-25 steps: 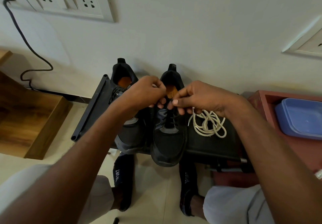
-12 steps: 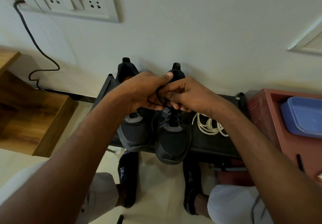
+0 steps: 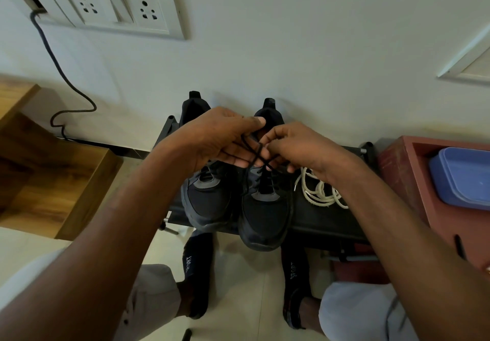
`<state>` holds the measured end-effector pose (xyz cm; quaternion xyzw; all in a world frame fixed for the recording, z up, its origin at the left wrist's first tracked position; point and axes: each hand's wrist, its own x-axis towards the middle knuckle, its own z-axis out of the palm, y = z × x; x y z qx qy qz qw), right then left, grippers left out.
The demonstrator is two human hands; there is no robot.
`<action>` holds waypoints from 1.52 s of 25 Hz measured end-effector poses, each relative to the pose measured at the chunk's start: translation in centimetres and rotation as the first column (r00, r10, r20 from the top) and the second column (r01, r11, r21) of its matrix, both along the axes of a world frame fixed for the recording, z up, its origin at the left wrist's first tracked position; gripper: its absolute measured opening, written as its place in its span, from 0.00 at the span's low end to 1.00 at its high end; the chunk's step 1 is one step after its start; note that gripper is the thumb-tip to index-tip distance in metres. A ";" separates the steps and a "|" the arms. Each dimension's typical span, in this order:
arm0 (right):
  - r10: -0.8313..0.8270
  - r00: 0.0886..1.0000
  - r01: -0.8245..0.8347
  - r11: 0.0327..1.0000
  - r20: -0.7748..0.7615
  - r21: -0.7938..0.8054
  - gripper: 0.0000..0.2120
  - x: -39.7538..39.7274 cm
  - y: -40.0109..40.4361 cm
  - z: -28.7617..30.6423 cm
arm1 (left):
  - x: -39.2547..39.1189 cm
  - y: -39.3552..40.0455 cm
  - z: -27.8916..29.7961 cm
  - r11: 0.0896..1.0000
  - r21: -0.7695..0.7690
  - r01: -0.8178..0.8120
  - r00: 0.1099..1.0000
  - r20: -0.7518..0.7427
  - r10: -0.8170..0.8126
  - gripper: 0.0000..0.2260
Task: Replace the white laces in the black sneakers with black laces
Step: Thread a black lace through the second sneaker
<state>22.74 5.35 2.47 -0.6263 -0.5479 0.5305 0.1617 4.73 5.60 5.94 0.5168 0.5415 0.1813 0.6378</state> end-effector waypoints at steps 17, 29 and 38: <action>0.032 0.908 0.258 0.743 -0.418 0.617 0.03 1.6 -0.7 3.9 | -0.6 1.5 0.9 0.974 0.161 -0.158 0.971 0.206 0.123 0.09; -0.073 0.954 0.288 0.483 -0.289 0.827 0.09 1.4 -0.4 2.8 | 3.0 -0.2 0.2 0.656 0.749 -0.089 0.987 -0.023 0.160 0.02; -0.165 0.934 0.312 0.809 -0.318 0.498 0.12 2.0 0.4 2.3 | 1.6 0.6 -0.8 0.574 0.804 -0.156 0.972 0.022 0.234 0.14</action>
